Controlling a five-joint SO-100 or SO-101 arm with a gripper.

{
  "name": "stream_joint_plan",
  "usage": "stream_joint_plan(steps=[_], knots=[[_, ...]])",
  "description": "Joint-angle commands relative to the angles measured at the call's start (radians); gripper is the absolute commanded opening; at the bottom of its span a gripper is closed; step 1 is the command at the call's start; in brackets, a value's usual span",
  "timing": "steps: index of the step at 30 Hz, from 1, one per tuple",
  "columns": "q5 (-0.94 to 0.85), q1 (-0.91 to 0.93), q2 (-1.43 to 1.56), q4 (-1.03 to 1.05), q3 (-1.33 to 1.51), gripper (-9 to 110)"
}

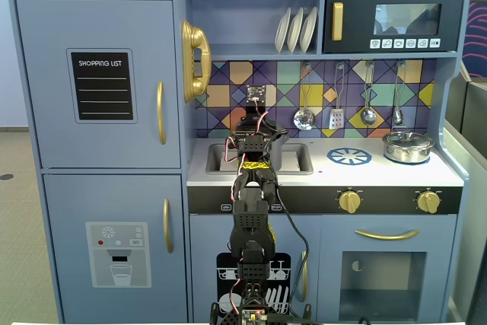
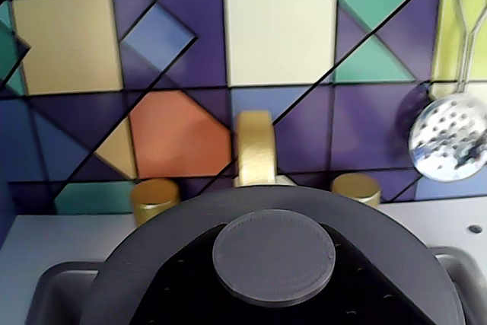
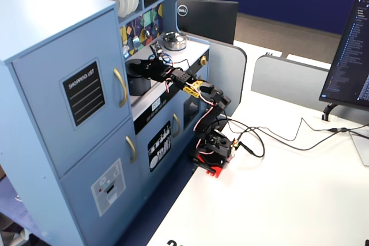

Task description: Pick up the lid from the counter and put it on the gray recipient

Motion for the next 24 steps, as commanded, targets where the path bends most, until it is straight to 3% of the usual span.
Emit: stream_joint_plan(steps=[1,23,24], knots=[[0.015,0.0,0.018,-0.029,-0.018,0],[-0.003,0.009,-0.055,-0.078,0.005,0],[-0.003,0.011,-0.046,-0.075,0.015,5]])
